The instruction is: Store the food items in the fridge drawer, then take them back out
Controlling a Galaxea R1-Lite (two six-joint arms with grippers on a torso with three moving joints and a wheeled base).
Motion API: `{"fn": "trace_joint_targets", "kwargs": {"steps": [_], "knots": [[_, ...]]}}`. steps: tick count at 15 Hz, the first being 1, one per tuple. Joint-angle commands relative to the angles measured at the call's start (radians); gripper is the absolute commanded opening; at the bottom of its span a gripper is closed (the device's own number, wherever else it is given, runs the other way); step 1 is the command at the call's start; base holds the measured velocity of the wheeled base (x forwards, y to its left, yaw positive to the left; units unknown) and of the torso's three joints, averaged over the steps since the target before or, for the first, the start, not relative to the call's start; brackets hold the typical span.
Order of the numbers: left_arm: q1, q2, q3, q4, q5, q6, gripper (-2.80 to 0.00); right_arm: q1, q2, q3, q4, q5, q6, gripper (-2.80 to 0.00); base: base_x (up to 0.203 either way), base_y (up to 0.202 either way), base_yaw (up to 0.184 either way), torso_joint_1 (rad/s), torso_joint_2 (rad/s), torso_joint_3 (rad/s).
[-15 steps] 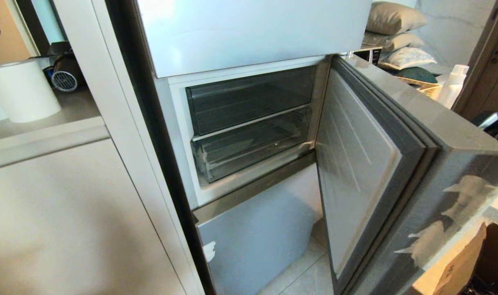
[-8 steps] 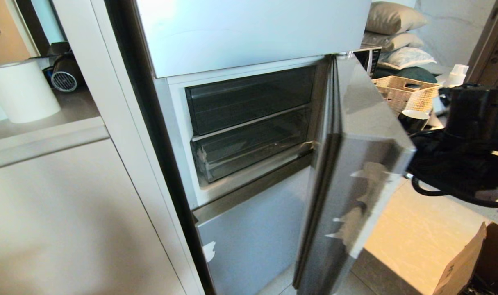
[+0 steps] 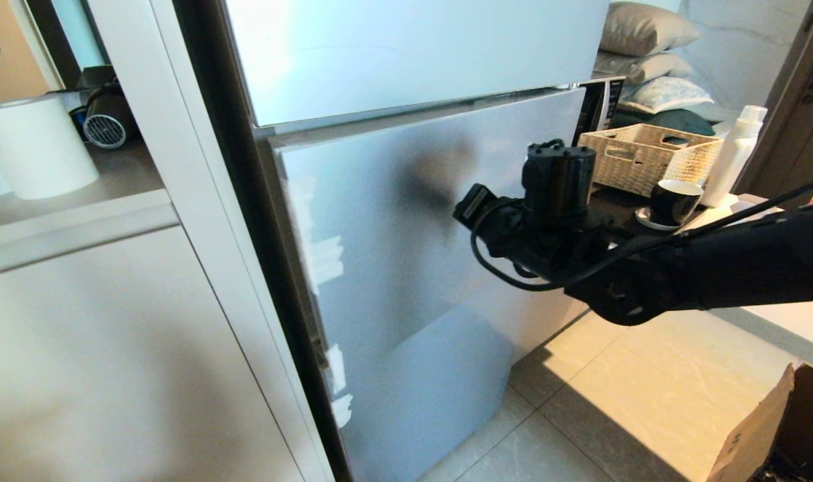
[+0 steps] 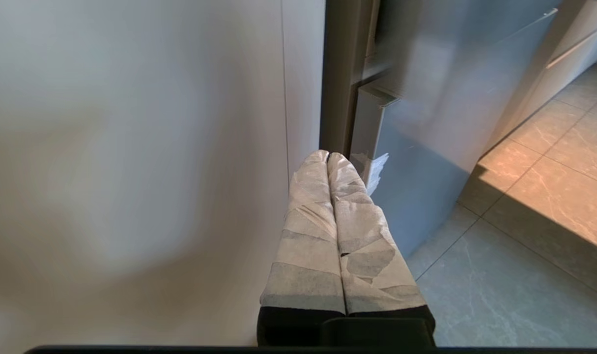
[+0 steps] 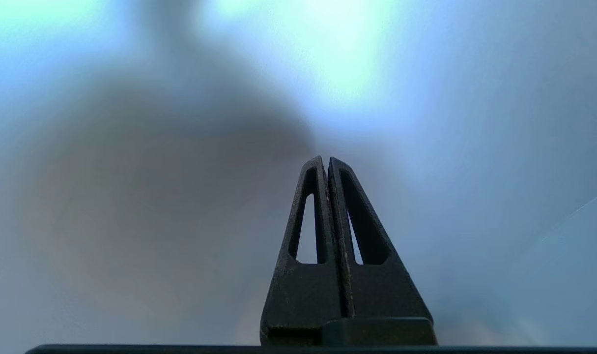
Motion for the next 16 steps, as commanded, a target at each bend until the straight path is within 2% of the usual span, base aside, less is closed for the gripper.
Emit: {"fn": "trace_joint_targets", "kwargs": {"steps": [1, 4, 6, 9, 12, 13, 14, 16], "knots": [[0.0, 0.0, 0.0, 0.0, -0.001, 0.001, -2.8, 0.005, 0.062, -0.003, -0.052, 0.023, 0.001, -2.8, 0.0, 0.0, 0.0, 0.0, 0.0, 0.0], [0.0, 0.0, 0.0, 0.0, 0.0, 0.001, -2.8, 0.006, -0.114, 0.19, -0.101, 0.043, -0.004, -2.8, 0.0, 0.0, 0.0, 0.0, 0.0, 0.0], [0.0, 0.0, 0.0, 0.0, 0.0, 0.001, -2.8, 0.01, -0.274, 0.364, -0.128, 0.045, -0.037, -2.8, 0.0, 0.0, 0.0, 0.0, 0.0, 0.0], [0.0, 0.0, 0.0, 0.0, -0.001, 0.001, -2.8, 0.033, -0.574, 0.61, -0.149, 0.011, -0.156, -2.8, 0.0, 0.0, 0.0, 0.0, 0.0, 0.0], [0.0, 0.0, 0.0, 0.0, -0.001, 0.001, -2.8, 0.037, -0.892, 0.868, -0.153, -0.09, -0.292, -2.8, 0.0, 0.0, 0.0, 0.0, 0.0, 0.0], [0.0, 0.0, 0.0, 0.0, 0.0, -0.001, -2.8, 0.002, -1.003, 0.97, -0.138, -0.106, -0.347, -2.8, 0.0, 0.0, 0.0, 0.0, 0.0, 0.0], [0.0, 0.0, 0.0, 0.0, 0.0, 0.001, -2.8, -0.077, -1.108, 1.058, -0.105, -0.089, -0.405, -2.8, 0.0, 0.0, 0.0, 0.0, 0.0, 0.0], [0.0, 0.0, 0.0, 0.0, 0.0, 0.001, -2.8, -0.267, -1.34, 1.183, -0.022, 0.008, -0.498, -2.8, 0.0, 0.0, 0.0, 0.0, 0.0, 0.0]]}}
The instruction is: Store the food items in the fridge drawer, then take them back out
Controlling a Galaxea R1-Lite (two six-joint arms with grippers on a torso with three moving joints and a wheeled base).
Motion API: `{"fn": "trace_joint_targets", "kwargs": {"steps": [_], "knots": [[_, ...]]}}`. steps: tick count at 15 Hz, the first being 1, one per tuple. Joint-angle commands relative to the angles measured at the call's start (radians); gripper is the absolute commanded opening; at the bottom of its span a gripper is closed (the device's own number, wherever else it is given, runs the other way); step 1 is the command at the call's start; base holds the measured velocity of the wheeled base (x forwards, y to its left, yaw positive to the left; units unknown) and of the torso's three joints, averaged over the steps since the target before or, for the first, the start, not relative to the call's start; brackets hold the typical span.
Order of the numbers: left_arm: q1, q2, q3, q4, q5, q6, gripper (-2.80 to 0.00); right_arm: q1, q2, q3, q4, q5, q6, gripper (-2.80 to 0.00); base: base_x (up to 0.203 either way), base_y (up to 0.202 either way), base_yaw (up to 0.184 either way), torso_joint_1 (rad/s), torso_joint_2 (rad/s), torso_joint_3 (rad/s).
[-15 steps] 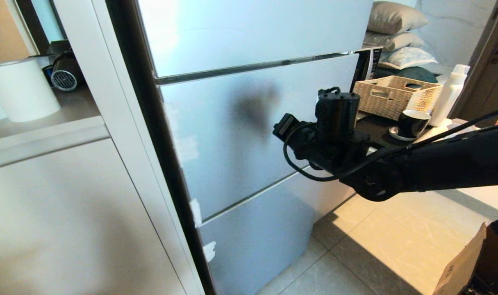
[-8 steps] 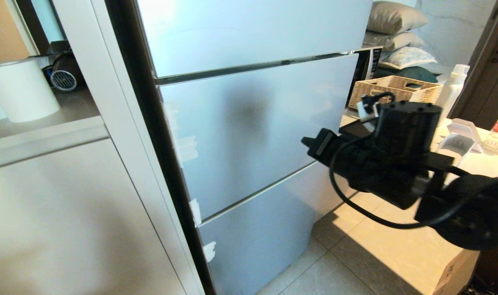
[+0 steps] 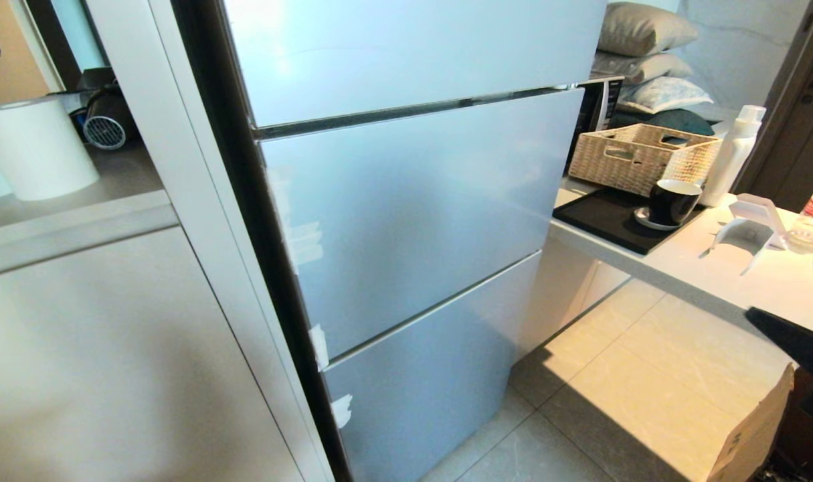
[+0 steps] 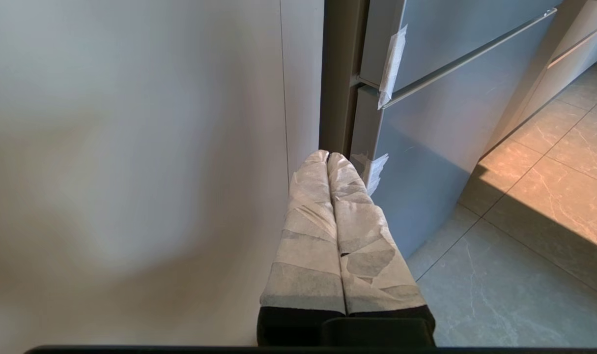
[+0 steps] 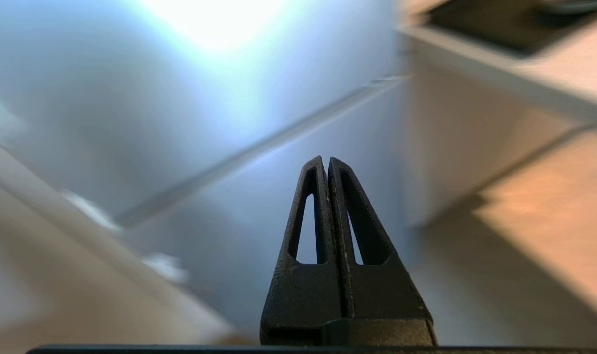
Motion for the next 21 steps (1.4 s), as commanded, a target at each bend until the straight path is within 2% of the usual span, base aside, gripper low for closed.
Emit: {"fn": "trace_joint_targets", "kwargs": {"steps": [1, 4, 6, 7, 9, 11, 13, 16, 21], "knots": [[0.0, 0.0, 0.0, 0.0, 0.0, 0.0, -2.8, -0.142, -0.319, 0.113, 0.065, 0.067, -0.063, -2.8, 0.0, 0.0, 0.0, 0.0, 0.0, 0.0], [0.0, 0.0, 0.0, 0.0, 0.0, -0.001, -2.8, -0.293, -0.617, 0.242, 0.291, 0.158, -0.183, -2.8, 0.0, 0.0, 0.0, 0.0, 0.0, 0.0], [0.0, 0.0, 0.0, 0.0, 0.0, 0.0, -2.8, -0.348, -0.765, 0.271, 0.489, 0.202, -0.236, -2.8, 0.0, 0.0, 0.0, 0.0, 0.0, 0.0], [0.0, 0.0, 0.0, 0.0, -0.001, 0.0, -2.8, -0.362, -0.844, 0.277, 0.53, 0.214, -0.247, -2.8, 0.0, 0.0, 0.0, 0.0, 0.0, 0.0], [0.0, 0.0, 0.0, 0.0, -0.001, -0.003, -2.8, -0.377, -0.919, 0.29, 0.547, 0.224, -0.254, -2.8, 0.0, 0.0, 0.0, 0.0, 0.0, 0.0], [0.0, 0.0, 0.0, 0.0, 0.0, -0.003, -2.8, -0.386, -0.911, 0.298, 0.56, 0.213, -0.289, -2.8, 0.0, 0.0, 0.0, 0.0, 0.0, 0.0], [0.0, 0.0, 0.0, 0.0, 0.0, -0.003, -2.8, -0.386, -0.911, 0.298, 0.632, 0.188, -0.318, -2.8, 0.0, 0.0, 0.0, 0.0, 0.0, 0.0], [0.0, 0.0, 0.0, 0.0, 0.0, -0.003, -2.8, -0.387, -0.911, 0.298, 0.631, 0.191, -0.355, -2.8, 0.0, 0.0, 0.0, 0.0, 0.0, 0.0], [0.0, 0.0, 0.0, 0.0, 0.0, -0.003, -2.8, -0.387, -0.912, 0.298, 0.629, 0.187, -0.349, -2.8, 0.0, 0.0, 0.0, 0.0, 0.0, 0.0]]}}
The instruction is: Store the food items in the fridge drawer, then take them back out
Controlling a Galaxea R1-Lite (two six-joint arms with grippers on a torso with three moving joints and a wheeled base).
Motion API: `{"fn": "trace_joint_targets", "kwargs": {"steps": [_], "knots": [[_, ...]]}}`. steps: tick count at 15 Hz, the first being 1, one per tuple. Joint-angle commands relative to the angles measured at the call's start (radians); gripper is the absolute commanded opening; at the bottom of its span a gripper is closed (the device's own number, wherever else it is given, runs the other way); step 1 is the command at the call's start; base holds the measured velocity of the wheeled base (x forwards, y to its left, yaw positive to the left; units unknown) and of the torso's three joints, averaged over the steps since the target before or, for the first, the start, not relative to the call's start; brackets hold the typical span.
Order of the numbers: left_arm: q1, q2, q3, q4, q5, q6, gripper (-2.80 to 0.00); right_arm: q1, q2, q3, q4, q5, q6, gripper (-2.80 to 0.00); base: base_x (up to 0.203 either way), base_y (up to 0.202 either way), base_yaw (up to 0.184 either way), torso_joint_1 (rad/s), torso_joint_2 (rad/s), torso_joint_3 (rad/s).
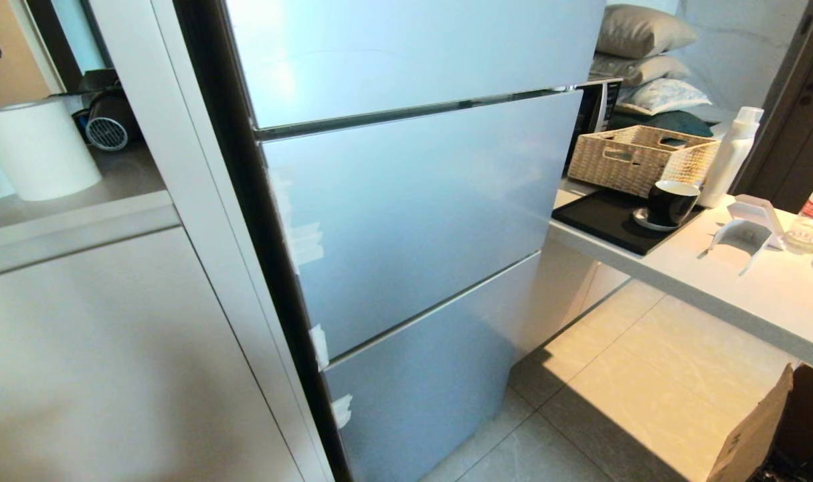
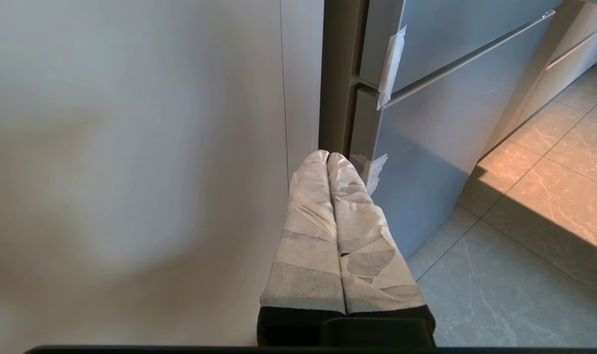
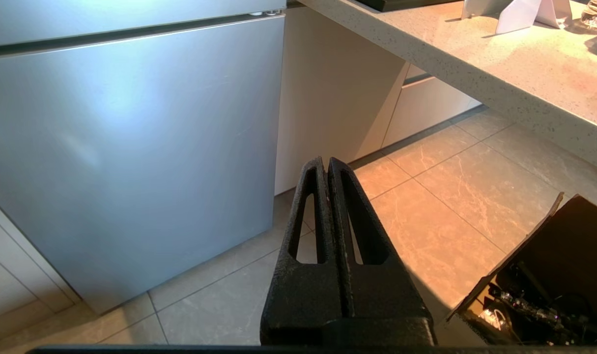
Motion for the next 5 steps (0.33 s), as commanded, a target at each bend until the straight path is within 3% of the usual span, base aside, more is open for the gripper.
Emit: {"fn": "trace_joint_targets", "kwargs": {"steps": [1, 5], "knots": [[0.001, 0.0, 0.0, 0.0, 0.0, 0.0, -2.8, 0.0, 0.002, 0.0, 0.003, 0.0, 0.001, -2.8, 0.0, 0.0, 0.0, 0.0, 0.0, 0.0], [0.001, 0.0, 0.0, 0.0, 0.0, 0.0, -2.8, 0.0, 0.002, 0.0, 0.0, 0.0, 0.006, -2.8, 0.0, 0.0, 0.0, 0.0, 0.0, 0.0]]}}
